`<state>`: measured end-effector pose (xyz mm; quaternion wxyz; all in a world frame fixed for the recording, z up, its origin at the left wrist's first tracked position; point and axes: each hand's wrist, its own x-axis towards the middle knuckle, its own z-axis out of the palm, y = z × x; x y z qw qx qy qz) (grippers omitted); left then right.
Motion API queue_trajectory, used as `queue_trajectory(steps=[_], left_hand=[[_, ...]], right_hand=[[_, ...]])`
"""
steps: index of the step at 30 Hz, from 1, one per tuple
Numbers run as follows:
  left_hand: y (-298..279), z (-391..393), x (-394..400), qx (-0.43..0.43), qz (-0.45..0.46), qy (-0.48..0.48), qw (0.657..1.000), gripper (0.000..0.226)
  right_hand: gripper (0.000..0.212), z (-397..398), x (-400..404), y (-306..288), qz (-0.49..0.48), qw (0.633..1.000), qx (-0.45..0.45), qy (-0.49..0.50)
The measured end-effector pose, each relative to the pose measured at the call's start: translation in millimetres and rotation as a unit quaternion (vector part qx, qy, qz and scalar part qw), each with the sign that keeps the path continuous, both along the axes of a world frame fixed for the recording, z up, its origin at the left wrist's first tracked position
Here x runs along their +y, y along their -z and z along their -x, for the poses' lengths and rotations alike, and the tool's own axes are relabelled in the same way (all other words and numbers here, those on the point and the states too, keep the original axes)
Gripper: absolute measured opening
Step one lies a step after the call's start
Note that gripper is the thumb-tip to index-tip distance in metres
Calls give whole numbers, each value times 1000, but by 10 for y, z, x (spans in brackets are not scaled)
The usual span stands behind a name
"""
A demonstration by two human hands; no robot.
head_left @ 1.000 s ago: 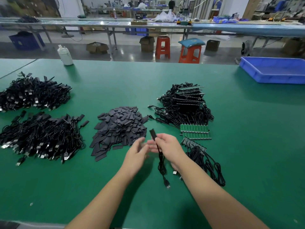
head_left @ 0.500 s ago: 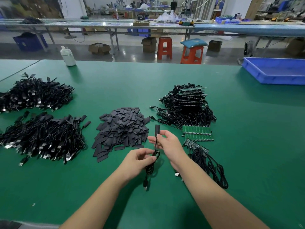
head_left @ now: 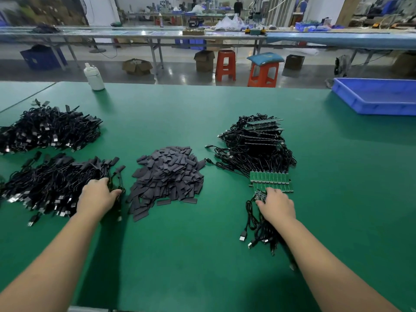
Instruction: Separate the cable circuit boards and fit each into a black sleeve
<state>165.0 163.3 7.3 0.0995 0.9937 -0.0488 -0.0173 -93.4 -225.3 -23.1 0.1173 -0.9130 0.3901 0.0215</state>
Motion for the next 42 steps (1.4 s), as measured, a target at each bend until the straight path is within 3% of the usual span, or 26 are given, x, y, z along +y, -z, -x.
queue_trajectory(steps=[5, 10, 14, 18, 20, 22, 29, 42], left_hand=[[179, 148, -90, -96, -43, 54, 993, 48], [212, 441, -422, -138, -39, 161, 976, 30], [130, 799, -773, -93, 91, 234, 963, 25], [38, 1315, -1328, 49, 248, 320, 913, 36], [24, 1559, -1619, 137, 304, 316, 888, 47], [19, 1729, -1842, 164, 325, 301, 882, 47], [-16, 1823, -1988, 163, 351, 239, 890, 19], [-38, 1915, -2113, 119, 398, 151, 897, 22]], right_hand=[[52, -20, 8, -90, 17, 1000, 8, 16], [25, -23, -11, -194, -68, 993, -97, -1], [10, -4, 70, -349, -80, 988, -110, -68], [9, -74, 261, -511, -103, 977, -126, -139], [13, -120, 361, -562, -106, 971, -136, -168], [15, -147, 411, -593, -101, 968, -140, -183], [18, -83, 418, -572, -102, 967, -147, -182], [21, -98, 467, -513, -42, 970, -188, -148]])
